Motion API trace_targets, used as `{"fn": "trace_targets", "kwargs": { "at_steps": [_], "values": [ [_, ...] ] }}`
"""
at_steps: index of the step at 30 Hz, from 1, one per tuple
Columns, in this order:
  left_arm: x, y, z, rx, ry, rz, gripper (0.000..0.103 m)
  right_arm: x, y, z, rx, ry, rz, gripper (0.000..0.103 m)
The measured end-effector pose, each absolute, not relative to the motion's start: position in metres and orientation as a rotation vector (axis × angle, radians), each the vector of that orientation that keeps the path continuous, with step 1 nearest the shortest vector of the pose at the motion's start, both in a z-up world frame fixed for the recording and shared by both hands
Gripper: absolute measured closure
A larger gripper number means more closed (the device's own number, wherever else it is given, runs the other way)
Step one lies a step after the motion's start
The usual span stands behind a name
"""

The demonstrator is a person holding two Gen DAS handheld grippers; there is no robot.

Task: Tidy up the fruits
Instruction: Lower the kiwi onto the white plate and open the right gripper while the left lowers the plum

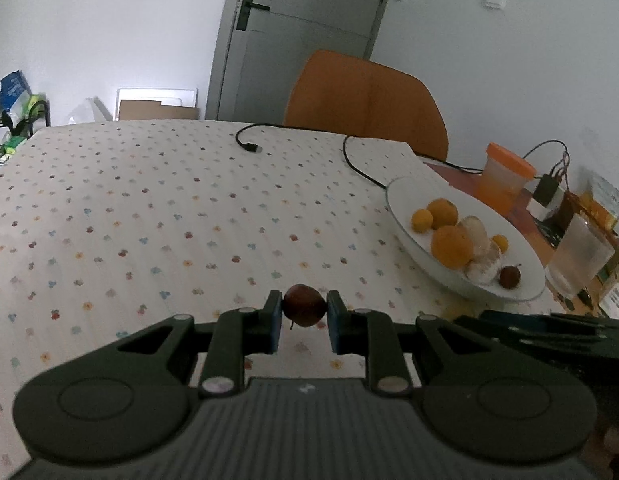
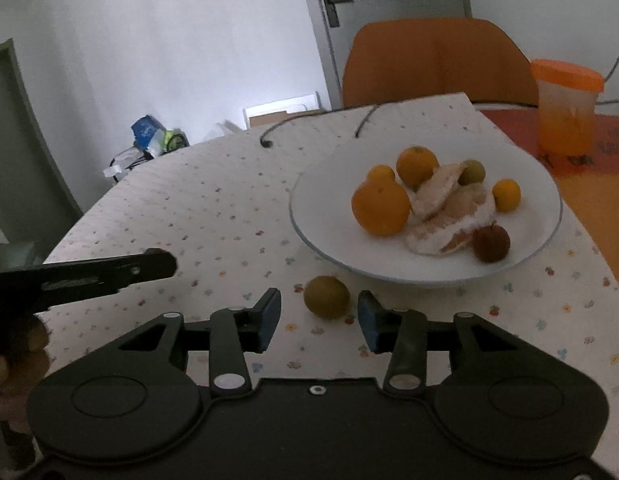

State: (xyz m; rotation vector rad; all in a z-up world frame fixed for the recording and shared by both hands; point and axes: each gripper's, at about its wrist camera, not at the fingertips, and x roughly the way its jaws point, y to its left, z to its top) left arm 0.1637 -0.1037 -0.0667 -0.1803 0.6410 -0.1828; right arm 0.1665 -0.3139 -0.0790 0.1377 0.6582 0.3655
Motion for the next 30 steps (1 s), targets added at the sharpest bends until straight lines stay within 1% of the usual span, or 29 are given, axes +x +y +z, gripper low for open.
{"fn": "trace_targets", "kwargs": {
  "at_steps": [1, 2, 3, 4, 22, 30],
  "values": [
    [0.163, -0.104, -0.067, -0.178, 0.642, -0.186, 0.081, 0.168, -0.314, -0.082, 0.144, 0.662, 0.36, 0.061],
    [0.163, -0.105, -0.068, -0.176, 0.643, -0.189, 0.081, 0.168, -0.314, -0.084, 0.145, 0.654, 0.358, 0.064],
    [0.163, -0.106, -0.068, -0.174, 0.644, -0.191, 0.081, 0.168, -0.313, -0.084, 0.14, 0.647, 0.359, 0.078],
    [0.163, -0.107, -0.068, -0.173, 0.645, -0.192, 0.081, 0.168, -0.313, -0.085, 0.142, 0.65, 0.361, 0.08],
    [0.171, -0.124, -0.063, -0.147, 0.637, -0.22, 0.081, 0.147, -0.33, -0.063, 0.186, 0.587, 0.395, 0.08],
    [0.181, -0.138, -0.059, -0.125, 0.631, -0.234, 0.081, 0.151, -0.347, -0.055, 0.218, 0.543, 0.364, 0.08]
  ]
}}
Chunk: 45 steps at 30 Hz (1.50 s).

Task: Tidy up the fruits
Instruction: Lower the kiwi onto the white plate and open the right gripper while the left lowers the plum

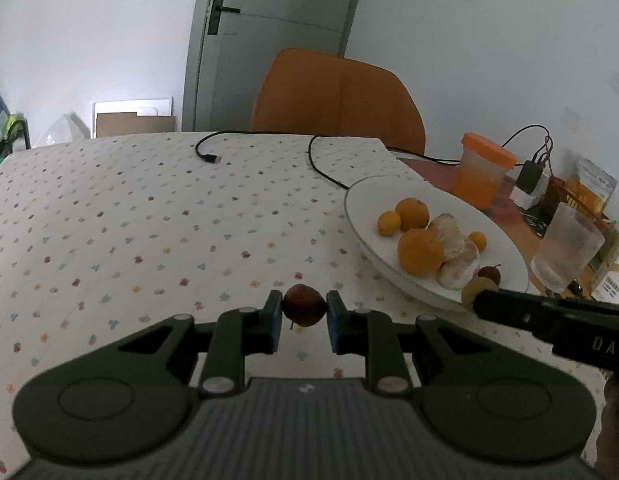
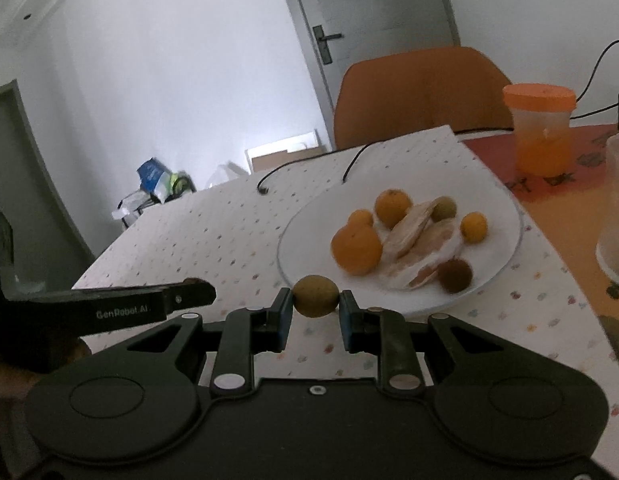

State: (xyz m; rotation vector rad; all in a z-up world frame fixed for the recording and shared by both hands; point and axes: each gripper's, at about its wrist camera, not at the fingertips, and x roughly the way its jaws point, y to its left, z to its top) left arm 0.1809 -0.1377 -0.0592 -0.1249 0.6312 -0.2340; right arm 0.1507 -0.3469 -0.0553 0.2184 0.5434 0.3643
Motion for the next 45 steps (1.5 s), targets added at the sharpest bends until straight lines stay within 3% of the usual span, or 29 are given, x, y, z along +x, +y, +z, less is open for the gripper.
{"fn": "trace_targets", "kwargs": {
  "at_steps": [4, 30, 36, 41, 45],
  "values": [
    [0.188, -0.146, -0.056, -0.113, 0.624, -0.244, 0.081, 0.158, -0.354, -0.053, 0.228, 0.533, 0.349, 0.084],
    [0.228, -0.201, -0.042, -0.048, 0.599, -0.303, 0.081, 0.157, -0.391, -0.057, 0.286, 0.489, 0.297, 0.078],
    [0.225, -0.196, -0.038, -0.05, 0.591, -0.265, 0.075, 0.157, -0.391, -0.058, 0.291, 0.49, 0.305, 0.077],
    [0.218, -0.184, -0.038, -0.05, 0.592, -0.224, 0.055, 0.158, -0.386, -0.06, 0.29, 0.501, 0.313, 0.071],
    [0.211, -0.174, -0.038, -0.054, 0.592, -0.209, 0.05, 0.158, -0.379, -0.059, 0.281, 0.51, 0.318, 0.067]
  ]
}}
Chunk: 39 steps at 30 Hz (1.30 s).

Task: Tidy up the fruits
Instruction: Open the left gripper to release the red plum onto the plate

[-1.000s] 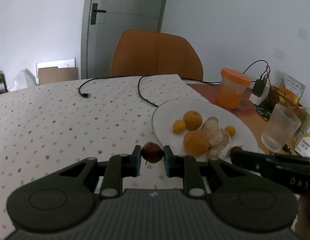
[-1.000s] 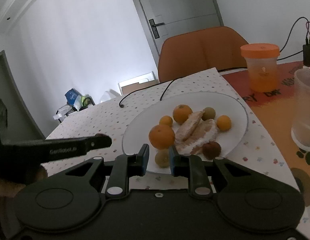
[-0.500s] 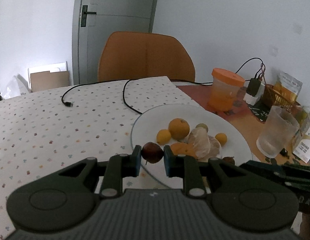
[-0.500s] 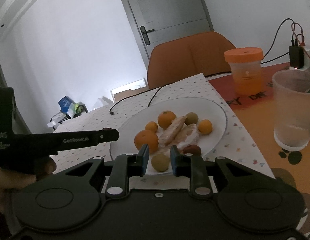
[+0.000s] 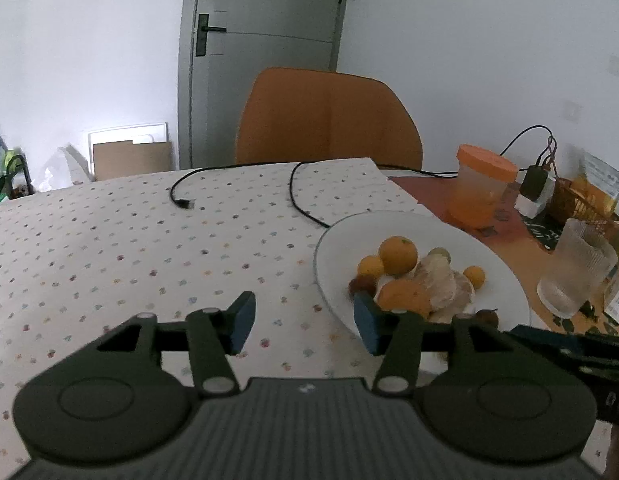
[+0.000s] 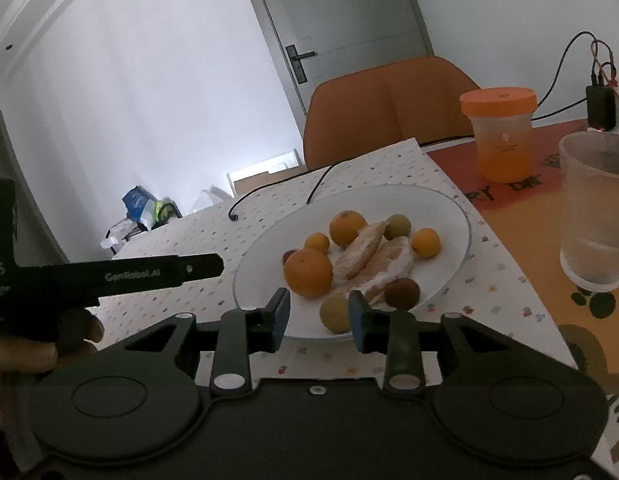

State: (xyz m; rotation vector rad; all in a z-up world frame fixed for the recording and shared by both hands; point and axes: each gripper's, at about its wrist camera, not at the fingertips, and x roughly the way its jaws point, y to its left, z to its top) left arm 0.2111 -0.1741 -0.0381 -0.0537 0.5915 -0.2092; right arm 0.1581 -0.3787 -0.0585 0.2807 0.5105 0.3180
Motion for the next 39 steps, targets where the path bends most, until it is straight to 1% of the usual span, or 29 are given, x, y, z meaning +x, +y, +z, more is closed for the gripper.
{"fn": "trace_targets", "kwargs": {
  "at_steps": [3, 5, 7, 9, 14, 16, 18, 20, 22, 25, 33, 39],
  "values": [
    [0.206, -0.164, -0.038, -0.064, 0.593, -0.193, 0.046, 0.158, -0.374, -0.057, 0.27, 0.511, 0.31, 0.061],
    [0.201, -0.158, -0.038, -0.069, 0.593, -0.18, 0.04, 0.157, -0.371, -0.056, 0.265, 0.512, 0.305, 0.057],
    [0.196, -0.151, -0.038, -0.071, 0.596, -0.158, 0.036, 0.155, -0.369, -0.055, 0.261, 0.51, 0.299, 0.049],
    [0.192, -0.146, -0.037, -0.075, 0.602, -0.133, 0.033, 0.153, -0.367, -0.055, 0.254, 0.506, 0.287, 0.043],
    [0.178, -0.133, -0.034, -0.081, 0.585, -0.076, 0.019, 0.151, -0.362, -0.052, 0.241, 0.51, 0.277, 0.035],
    [0.174, -0.128, -0.034, -0.083, 0.579, -0.065, 0.018, 0.15, -0.36, -0.051, 0.242, 0.509, 0.274, 0.028],
    [0.171, -0.121, -0.034, -0.097, 0.583, -0.057, 0.017, 0.149, -0.358, -0.049, 0.237, 0.509, 0.262, 0.023],
    [0.168, -0.114, -0.034, -0.114, 0.586, -0.047, 0.013, 0.148, -0.354, -0.047, 0.225, 0.51, 0.244, 0.019],
    [0.165, -0.108, -0.035, -0.121, 0.586, -0.041, 0.01, 0.146, -0.351, -0.045, 0.218, 0.513, 0.231, 0.012],
    [0.159, -0.1, -0.033, -0.12, 0.586, -0.041, 0.008, 0.143, -0.344, -0.043, 0.208, 0.513, 0.227, 0.008],
    [0.14, -0.084, -0.029, -0.122, 0.587, -0.036, 0.003, 0.134, -0.326, -0.039, 0.193, 0.525, 0.229, 0.0],
    [0.126, -0.074, -0.025, -0.122, 0.589, -0.025, 0.003, 0.125, -0.316, -0.033, 0.183, 0.523, 0.236, 0.0]
  ]
}}
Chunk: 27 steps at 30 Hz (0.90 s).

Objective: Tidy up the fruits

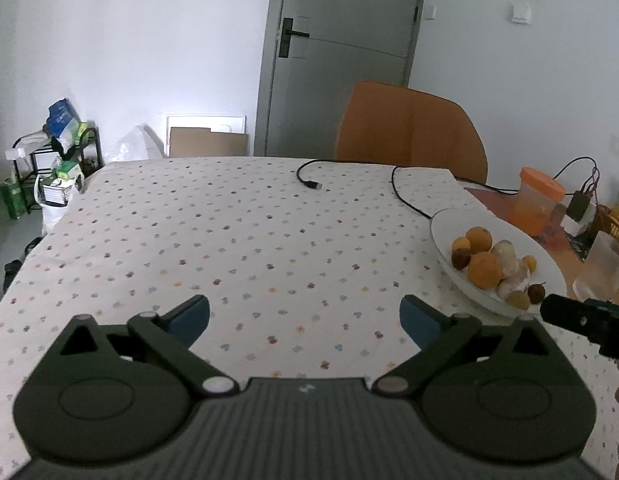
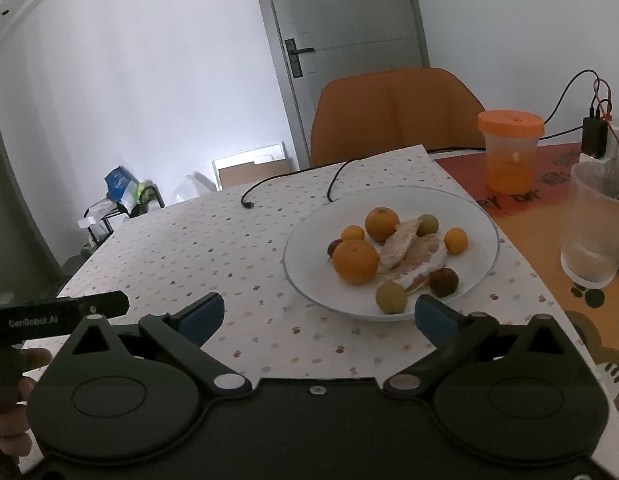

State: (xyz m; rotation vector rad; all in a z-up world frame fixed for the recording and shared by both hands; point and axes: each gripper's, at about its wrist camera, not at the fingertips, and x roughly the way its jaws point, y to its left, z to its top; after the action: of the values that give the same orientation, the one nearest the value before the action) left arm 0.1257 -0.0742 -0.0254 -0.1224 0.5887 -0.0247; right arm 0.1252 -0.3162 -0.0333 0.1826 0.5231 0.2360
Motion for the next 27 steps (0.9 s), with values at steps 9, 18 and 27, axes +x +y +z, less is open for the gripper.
{"fn": "trace_targets", "kwargs": {
  "at_steps": [9, 18, 27],
  "values": [
    [0.106, -0.059, -0.016, -0.123, 0.587, -0.008, 0.002, 0.114, -0.307, -0.026, 0.185, 0.525, 0.249, 0.0],
    [0.085, -0.05, -0.011, -0.102, 0.582, 0.018, 0.0, 0.101, -0.299, -0.025, 0.175, 0.549, 0.272, 0.0],
    [0.058, -0.047, -0.004, -0.059, 0.571, 0.043, 0.0, 0.083, -0.292, -0.021, 0.16, 0.539, 0.317, 0.0]
  ]
}}
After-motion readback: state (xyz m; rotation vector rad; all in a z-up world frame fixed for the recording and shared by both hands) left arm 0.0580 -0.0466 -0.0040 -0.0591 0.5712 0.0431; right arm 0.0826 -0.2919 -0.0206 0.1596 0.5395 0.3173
